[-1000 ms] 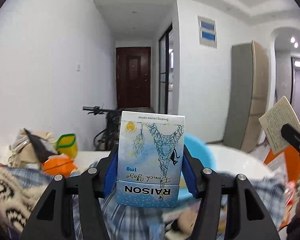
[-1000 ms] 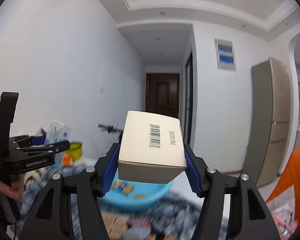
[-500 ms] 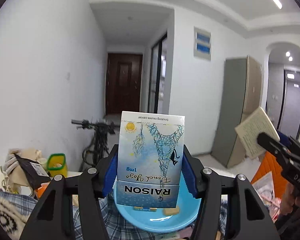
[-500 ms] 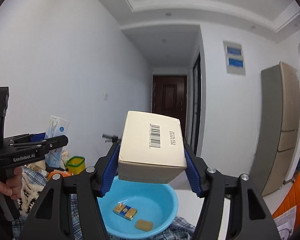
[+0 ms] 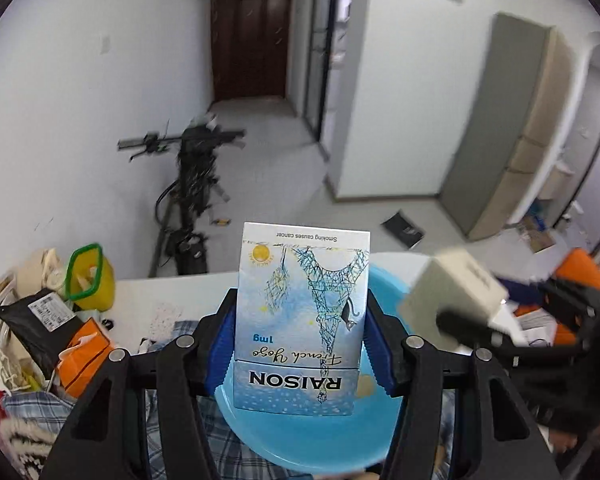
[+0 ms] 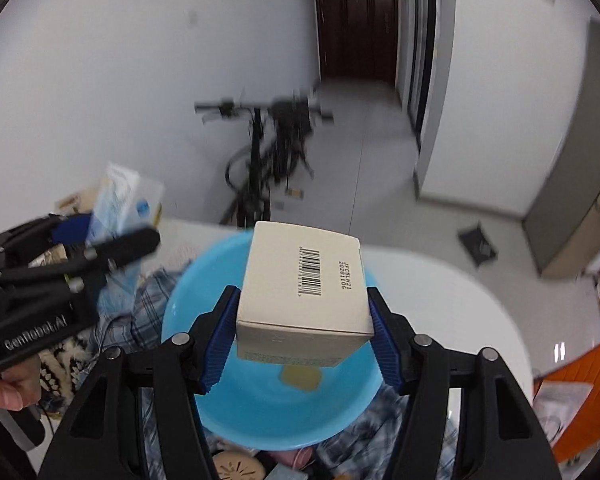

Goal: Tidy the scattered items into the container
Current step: 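Carry the RAISON box and barcode box over the light blue basin with both tools, then open the left tool to drop the RAISON box while the right tool releases the barcode box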

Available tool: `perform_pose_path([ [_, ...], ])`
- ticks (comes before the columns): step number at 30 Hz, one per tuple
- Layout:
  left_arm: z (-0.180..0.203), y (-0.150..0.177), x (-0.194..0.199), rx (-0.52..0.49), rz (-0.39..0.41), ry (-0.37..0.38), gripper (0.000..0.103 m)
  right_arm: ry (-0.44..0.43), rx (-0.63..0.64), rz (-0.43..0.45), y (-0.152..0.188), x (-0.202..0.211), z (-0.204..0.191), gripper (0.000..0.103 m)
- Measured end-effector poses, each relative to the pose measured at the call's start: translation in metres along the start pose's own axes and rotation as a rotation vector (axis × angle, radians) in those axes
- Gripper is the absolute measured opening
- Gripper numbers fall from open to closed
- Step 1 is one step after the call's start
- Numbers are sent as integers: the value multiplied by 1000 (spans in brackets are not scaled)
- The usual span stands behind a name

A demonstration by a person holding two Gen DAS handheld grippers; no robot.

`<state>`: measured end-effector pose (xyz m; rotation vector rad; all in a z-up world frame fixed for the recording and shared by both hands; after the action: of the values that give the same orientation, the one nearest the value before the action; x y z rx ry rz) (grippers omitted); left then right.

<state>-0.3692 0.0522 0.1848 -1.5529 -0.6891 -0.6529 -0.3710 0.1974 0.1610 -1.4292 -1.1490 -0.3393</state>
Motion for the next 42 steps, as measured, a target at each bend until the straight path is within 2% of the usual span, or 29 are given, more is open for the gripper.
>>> perform_pose_path([
  [5,13,19,-66,-11,-175,58,59,-9,-22,-99,7,-42,23,60],
  [9,23,44,-104,-40,-236,62,59,7,-28,-181,29,-75,42,60],
  [12,30,64,-135,-42,-303,81,59,-21,-58,-220,39,-97,53,60],
  [19,29,111,-206,-26,-464,56,59,-29,-95,-299,60,-136,68,60],
  [25,30,117,-210,-44,-447,76,59,-25,-91,-302,62,-134,74,60],
  [28,34,113,-202,-71,-397,87,60,-22,-96,-300,61,-135,76,60],
  [30,33,110,-197,-68,-383,94,77,-17,-96,-299,61,-134,77,60],
  [31,33,108,-196,-68,-379,92,93,-16,-94,-295,60,-134,78,60],
  [34,26,107,-193,-74,-350,47,94,-14,-109,-278,57,-130,81,60],
  [38,25,116,-192,-46,-409,84,94,-12,-113,-268,55,-127,82,60],
  [42,21,121,-193,-34,-423,66,94,-19,-111,-267,53,-128,78,60],
])
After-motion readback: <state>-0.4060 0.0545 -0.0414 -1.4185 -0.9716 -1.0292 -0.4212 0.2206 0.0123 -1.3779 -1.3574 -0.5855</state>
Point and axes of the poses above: each gripper's, at about its wrist camera, not at the fingertips, and x roughly against the way its jaws point, z to its right, y to its underside, the point moved 8 cm from there along -x, roughly the way its jaws point, and after that the axes turned 12 degrees about -y, right-handed, at the moved point
